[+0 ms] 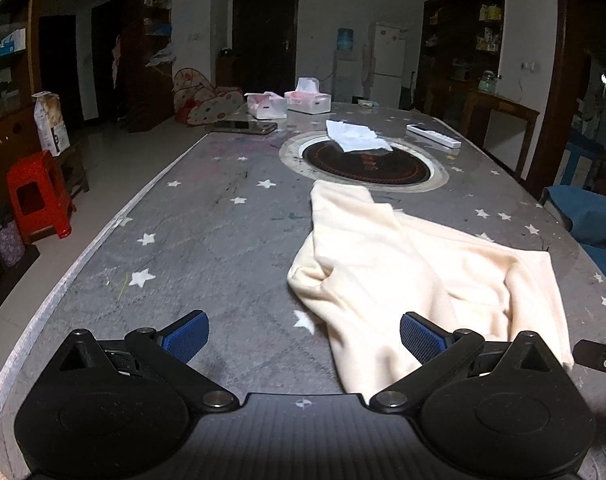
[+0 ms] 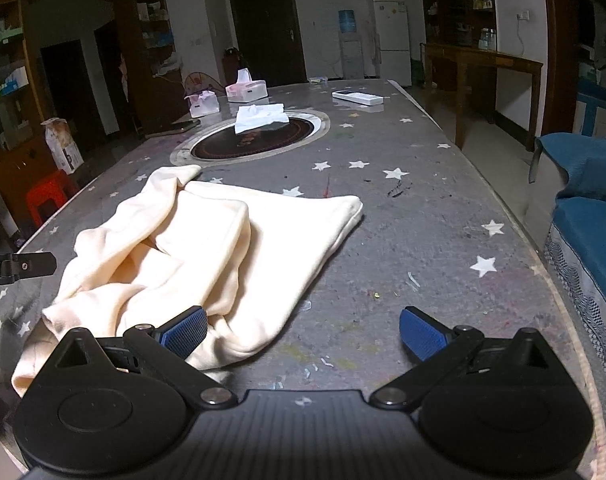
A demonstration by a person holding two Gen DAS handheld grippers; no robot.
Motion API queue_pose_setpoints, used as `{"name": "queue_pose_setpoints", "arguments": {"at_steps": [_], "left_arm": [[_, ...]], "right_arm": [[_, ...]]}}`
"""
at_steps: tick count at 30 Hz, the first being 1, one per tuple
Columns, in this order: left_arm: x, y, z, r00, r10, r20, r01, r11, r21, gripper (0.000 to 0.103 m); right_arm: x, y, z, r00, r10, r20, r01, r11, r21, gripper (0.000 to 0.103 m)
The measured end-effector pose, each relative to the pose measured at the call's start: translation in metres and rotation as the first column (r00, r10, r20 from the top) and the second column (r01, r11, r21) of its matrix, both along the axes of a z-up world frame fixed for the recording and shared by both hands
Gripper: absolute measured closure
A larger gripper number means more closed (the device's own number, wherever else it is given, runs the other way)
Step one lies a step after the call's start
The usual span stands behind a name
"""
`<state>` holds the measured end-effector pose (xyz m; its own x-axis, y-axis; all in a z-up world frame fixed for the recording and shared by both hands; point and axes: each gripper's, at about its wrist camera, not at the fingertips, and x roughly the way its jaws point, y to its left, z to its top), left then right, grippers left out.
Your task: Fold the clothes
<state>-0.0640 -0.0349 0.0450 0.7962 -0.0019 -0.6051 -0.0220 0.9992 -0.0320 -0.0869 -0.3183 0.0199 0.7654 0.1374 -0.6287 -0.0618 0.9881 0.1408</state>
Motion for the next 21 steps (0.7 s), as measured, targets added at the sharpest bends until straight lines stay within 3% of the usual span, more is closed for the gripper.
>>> {"name": "queue_pose_setpoints", "arguments": {"at_steps": [21], "left_arm": [[0.009,-0.023,0.003,0.993,-0.118,0.002,0.118,0.993,-0.016,0.001]], "right_arm": [[0.003,0.010,0.004,0.999,0.033,0.006,-0.033,0.999,0.022,0.000]]}}
